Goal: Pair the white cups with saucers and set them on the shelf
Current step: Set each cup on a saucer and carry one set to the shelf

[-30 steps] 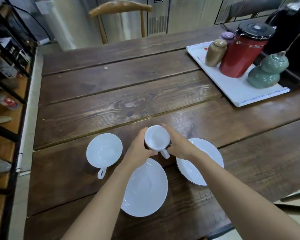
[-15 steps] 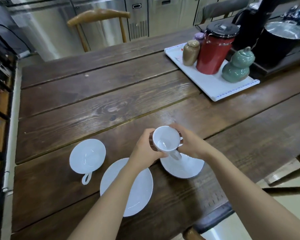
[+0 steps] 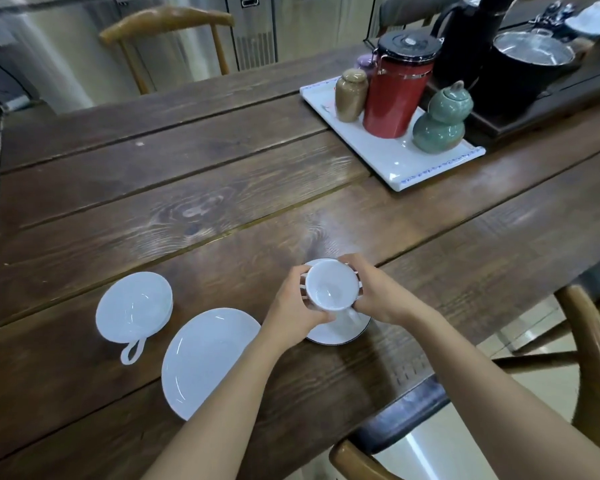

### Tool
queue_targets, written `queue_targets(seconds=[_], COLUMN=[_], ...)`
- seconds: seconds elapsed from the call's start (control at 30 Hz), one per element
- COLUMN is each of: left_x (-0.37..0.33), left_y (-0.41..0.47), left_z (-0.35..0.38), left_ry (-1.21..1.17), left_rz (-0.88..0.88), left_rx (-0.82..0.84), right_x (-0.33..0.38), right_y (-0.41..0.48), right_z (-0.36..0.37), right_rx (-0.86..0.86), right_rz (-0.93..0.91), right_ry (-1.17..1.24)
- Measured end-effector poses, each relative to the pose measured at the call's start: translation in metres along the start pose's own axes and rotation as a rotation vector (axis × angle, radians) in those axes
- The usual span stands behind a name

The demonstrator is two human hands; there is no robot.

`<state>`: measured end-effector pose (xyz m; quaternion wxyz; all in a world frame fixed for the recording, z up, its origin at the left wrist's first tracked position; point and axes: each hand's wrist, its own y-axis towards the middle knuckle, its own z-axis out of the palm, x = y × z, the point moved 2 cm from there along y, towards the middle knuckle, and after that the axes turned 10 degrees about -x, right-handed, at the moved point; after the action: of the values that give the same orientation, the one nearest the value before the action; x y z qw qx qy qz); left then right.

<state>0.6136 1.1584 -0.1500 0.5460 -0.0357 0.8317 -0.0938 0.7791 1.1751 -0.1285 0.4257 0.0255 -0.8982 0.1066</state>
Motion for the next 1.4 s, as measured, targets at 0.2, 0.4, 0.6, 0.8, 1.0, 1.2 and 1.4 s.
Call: queue_targets(seconds=[0.2,0.4,0.6,0.8,1.0,1.2,1.4], left_x=[0.000,-0.008,-0.017,-0.008,0.050,0.094,0.095], left_y=[-0.004,-0.003,-0.011,-0.031,-0.044,-0.051,-0.044], left_z=[0.002,-0.011,-0.076,-0.162,-0.223,-0.229,-0.223], left_ry=[-0.005,0.148,0.148,0.086,0.004,-0.398,-0.435], left_rz=[0.013,0.030,0.020,0.070,-0.170,-0.431,-0.459], left_rx=[-0.004,0.067,-0.084,-0.566,-0.749,-0.631,-0.542], right_x=[-0.003,0.009,0.055,0.108,0.142,0.153,0.166], right_y=[-0.001,0.014,0.039,0.068,0.067,0.061,0.055], right_z=[-0.001,-0.018,-0.003,0.069,0.155,0.203,0.216], right_rx=[0.024,-0.045,-0.188,0.006,0.380,0.470,0.379], right_rz=[0.007,0.002,-0.136,-0.258,-0.267,-0.276,-0.189], right_ry=[-0.053,-0.194,-0.241,-0.059,0.051,0.090,0.236])
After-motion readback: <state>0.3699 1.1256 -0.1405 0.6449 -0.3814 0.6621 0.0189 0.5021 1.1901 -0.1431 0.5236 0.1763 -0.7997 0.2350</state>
